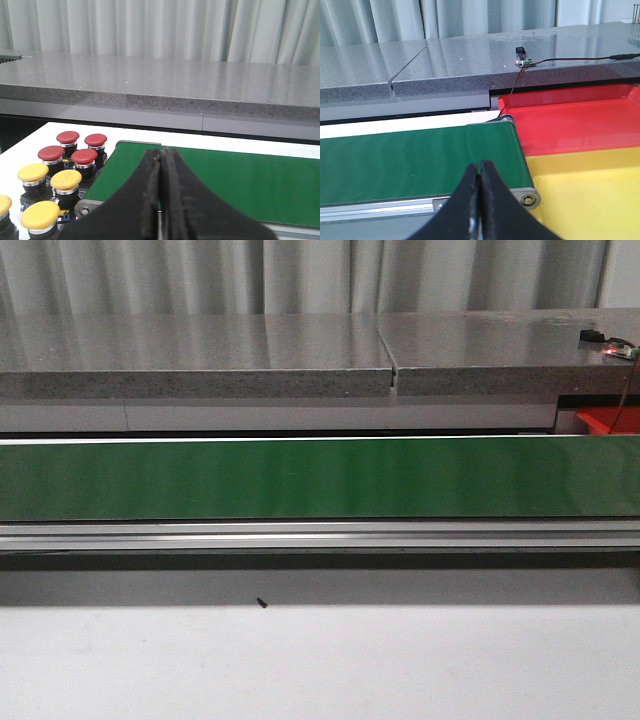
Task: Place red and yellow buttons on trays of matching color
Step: 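Move the left gripper over the cluster of yellow buttons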
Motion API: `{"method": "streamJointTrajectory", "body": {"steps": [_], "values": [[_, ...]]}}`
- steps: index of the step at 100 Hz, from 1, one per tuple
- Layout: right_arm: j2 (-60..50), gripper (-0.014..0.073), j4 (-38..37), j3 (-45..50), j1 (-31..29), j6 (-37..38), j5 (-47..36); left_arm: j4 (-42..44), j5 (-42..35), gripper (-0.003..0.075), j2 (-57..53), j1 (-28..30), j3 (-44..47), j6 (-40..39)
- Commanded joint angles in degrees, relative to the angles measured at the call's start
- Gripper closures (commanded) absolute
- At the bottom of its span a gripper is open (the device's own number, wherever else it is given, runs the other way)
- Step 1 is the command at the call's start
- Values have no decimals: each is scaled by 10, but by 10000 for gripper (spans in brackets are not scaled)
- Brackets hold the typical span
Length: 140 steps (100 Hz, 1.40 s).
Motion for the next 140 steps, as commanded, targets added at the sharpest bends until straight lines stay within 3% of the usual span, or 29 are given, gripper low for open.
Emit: {"method": "streamJointTrajectory", "body": {"steps": [1,92,140], "values": [[-12,660,-7,-8,-3,0,-44,-5,-43,739,-19,1,24,-4],[-12,660,-7,-8,-3,0,-44,-7,-42,739,-19,1,21,-4],[-12,660,-7,-8,-3,0,-44,-27,192,739,42,1,-180,-4]]}}
